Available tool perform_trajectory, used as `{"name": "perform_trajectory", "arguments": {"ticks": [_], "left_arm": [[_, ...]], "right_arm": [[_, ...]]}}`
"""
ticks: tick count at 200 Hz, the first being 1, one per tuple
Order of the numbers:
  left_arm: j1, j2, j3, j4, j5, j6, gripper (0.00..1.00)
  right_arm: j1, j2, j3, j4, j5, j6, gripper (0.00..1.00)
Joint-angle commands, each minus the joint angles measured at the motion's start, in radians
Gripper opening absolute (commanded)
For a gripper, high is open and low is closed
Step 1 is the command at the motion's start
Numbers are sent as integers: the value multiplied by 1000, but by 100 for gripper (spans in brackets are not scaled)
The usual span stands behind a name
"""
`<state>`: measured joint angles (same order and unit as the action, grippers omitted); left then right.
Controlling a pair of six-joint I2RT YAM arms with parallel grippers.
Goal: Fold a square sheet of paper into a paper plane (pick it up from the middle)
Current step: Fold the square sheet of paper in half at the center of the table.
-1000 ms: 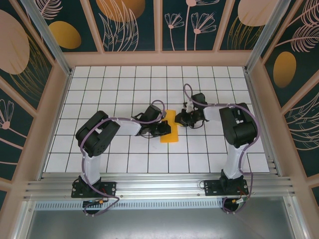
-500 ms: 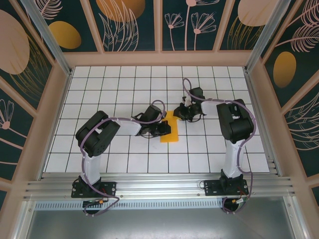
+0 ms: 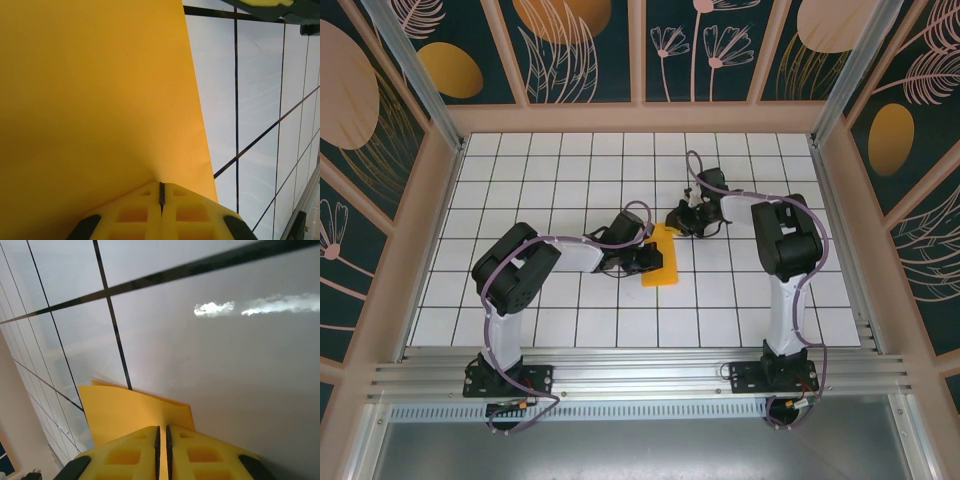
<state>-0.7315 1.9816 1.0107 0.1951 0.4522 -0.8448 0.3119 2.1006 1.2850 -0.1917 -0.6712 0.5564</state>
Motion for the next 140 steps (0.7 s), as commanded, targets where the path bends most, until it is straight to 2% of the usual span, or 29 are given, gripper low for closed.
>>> {"name": "perform_trajectory", "arguments": {"ticks": [1,85,112,140], "left_arm": [[-4,33,-32,-143,-52,20,7],[-4,27,-32,-143,-54,18,8],[-5,22,-25,-135,-51,10,10],[-5,9,-6,-130,-43,2,13]], "right_arm": [[-32,69,45,71,157,-27,16],[-43,66,108,28,160,-54,16],[-43,-30,75,27,151,-64,17],[-37,-176,-70,63,116,-54,17]]}}
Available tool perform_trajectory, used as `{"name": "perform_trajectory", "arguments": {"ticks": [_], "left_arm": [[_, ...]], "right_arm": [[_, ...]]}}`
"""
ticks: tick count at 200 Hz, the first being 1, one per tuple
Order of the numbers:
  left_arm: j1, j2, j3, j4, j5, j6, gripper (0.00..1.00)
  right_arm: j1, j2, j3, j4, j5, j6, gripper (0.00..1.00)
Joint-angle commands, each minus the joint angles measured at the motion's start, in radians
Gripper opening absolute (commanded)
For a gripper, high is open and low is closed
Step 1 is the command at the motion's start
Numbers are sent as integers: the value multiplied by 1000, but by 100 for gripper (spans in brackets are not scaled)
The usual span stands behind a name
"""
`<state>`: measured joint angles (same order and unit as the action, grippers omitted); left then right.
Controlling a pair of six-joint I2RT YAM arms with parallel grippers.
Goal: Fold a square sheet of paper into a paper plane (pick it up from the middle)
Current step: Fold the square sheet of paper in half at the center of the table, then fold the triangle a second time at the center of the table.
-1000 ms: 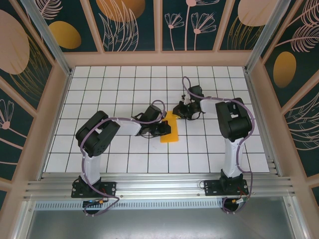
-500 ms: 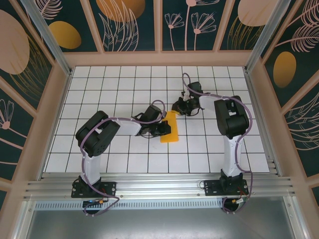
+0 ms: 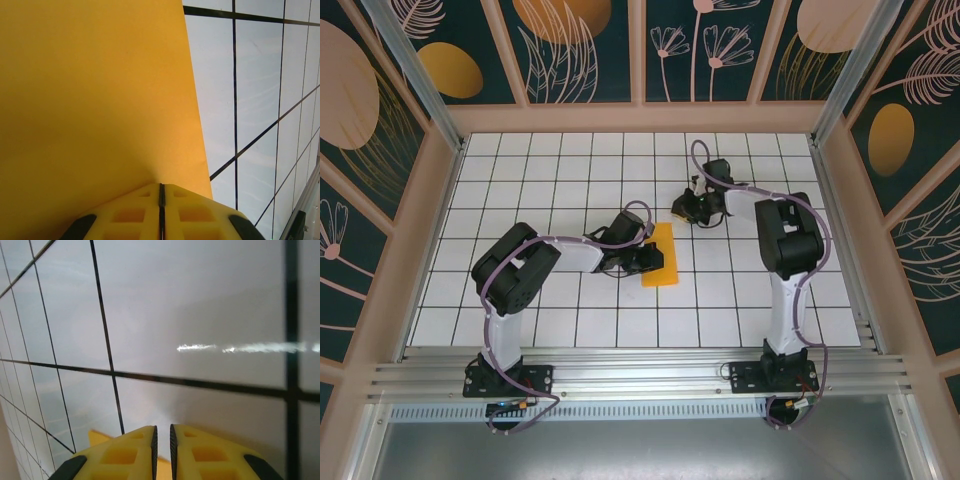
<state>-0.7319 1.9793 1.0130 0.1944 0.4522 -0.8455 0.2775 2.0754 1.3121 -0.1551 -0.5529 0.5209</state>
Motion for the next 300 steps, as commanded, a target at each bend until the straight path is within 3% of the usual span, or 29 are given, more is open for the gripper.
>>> {"name": "perform_trajectory", "arguments": {"ticks": [1,46,97,114,131,180,300], "left_arm": [[-4,11,-8,-129,-43,3,13],[-4,-75,9,-94,-55,-31,25],[1,-299,-94,-137,-330,-92,49],[16,-329,-124,-159,-368,-104,54],[44,-339,-158,-144,-341,-119,60],[87,-273,-211,3,-124,-168,61],[88,-174,-210,114,-2,-229,62]], "right_arm": [[-2,-155,-106,30,-5,-17,16],[47,-339,-390,111,-60,19,12],[129,-425,-515,126,-54,15,13],[148,-435,-519,109,-9,16,20],[147,-438,-523,86,23,8,20],[172,-426,-548,114,-12,11,16],[157,-410,-619,153,3,19,12]]}}
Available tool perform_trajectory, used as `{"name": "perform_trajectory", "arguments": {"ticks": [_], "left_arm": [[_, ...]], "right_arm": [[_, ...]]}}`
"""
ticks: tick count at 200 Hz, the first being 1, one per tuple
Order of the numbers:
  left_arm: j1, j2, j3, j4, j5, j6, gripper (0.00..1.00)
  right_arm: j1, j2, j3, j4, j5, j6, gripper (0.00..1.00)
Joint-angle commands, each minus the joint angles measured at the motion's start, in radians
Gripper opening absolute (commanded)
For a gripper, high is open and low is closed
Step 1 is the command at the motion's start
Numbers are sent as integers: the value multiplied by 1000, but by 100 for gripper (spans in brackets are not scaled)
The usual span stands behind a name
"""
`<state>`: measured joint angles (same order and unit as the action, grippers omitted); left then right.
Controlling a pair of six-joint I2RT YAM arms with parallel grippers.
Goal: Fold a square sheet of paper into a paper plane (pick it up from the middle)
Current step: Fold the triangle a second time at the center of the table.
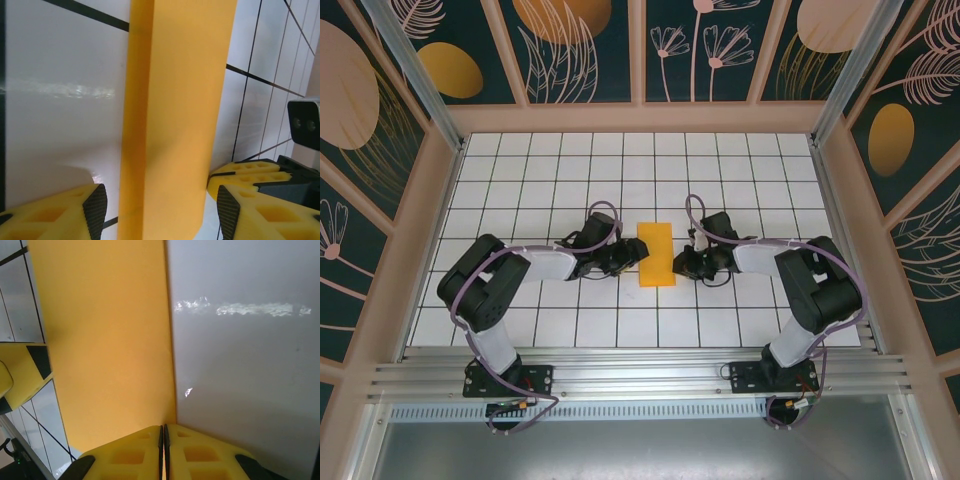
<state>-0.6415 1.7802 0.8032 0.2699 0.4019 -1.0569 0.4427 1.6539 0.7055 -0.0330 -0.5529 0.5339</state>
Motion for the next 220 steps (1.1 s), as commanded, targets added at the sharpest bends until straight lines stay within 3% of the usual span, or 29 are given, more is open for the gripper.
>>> {"name": "perform_trajectory", "arguments": {"ticks": [1,40,81,146,169,220], "left_arm": [[-3,25,-1,39,49,-19,62],[-2,45,4,62,82,-24,61],[-3,49,2,117,120,-39,52],[-3,48,-1,155,122,-63,52],[-3,66,7,180,146,-71,47],[-3,94,49,151,131,-54,37]], "right_arm": [[-8,12,-13,31,4,6,12],[-10,31,-30,46,-1,11,11],[-9,32,-38,39,12,9,11],[-11,27,-35,37,28,10,11],[-12,28,-31,49,6,15,11],[-14,-30,-21,3,87,-8,16]]}}
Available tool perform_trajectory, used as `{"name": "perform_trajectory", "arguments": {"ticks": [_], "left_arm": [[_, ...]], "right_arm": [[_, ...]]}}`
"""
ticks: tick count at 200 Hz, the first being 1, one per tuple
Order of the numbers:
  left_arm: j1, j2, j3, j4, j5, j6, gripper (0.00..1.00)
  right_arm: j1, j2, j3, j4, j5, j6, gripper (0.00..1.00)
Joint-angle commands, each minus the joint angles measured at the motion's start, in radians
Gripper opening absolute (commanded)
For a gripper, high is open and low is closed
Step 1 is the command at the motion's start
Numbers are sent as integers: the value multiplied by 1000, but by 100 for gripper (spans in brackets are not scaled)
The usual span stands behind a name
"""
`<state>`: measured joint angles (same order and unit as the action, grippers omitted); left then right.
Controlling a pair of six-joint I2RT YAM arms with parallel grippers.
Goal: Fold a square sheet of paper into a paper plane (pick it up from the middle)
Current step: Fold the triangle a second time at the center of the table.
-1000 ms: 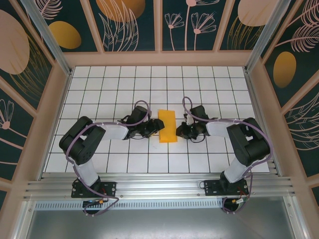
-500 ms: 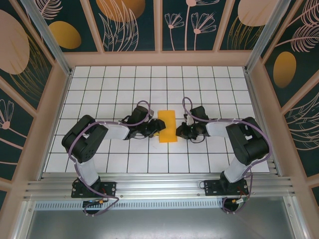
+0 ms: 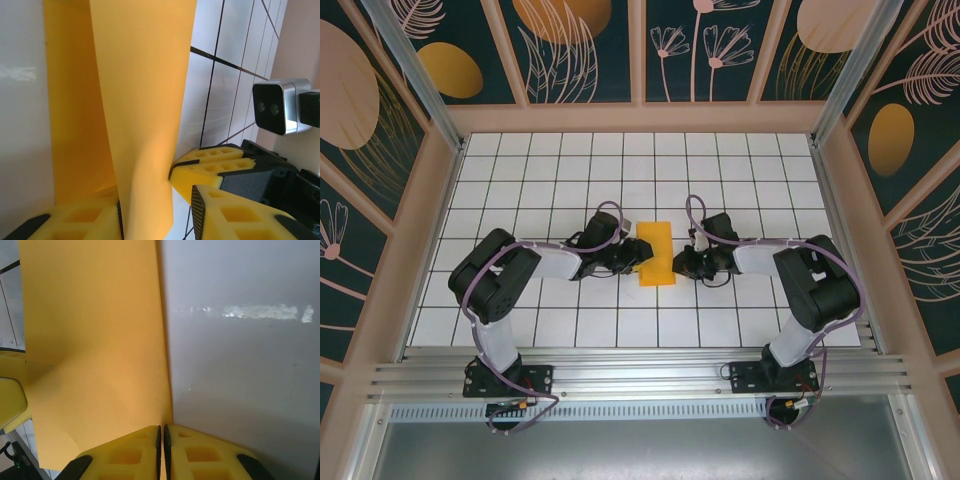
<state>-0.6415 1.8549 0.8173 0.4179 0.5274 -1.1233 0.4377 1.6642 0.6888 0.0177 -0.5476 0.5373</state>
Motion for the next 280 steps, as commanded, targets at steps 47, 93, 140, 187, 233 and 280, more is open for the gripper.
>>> {"name": "perform_trajectory", "arguments": {"ticks": [47,93,140,187,233,280], "left_arm": [[-3,22,67,-16,4,21,38],[-3,40,89,-8,20,11,36],[-3,43,109,-36,19,22,36],[-3,47,128,-53,22,31,36],[-3,47,131,-67,20,37,36],[-3,46,137,-68,18,34,37]], "right_arm": [[10,-254,-55,-30,192,-90,35],[188,-426,-195,128,357,-212,43],[432,-401,-222,221,683,-387,49],[545,-246,-150,245,868,-522,53],[566,-212,-150,333,981,-590,48],[570,-177,-146,361,947,-600,31]]}}
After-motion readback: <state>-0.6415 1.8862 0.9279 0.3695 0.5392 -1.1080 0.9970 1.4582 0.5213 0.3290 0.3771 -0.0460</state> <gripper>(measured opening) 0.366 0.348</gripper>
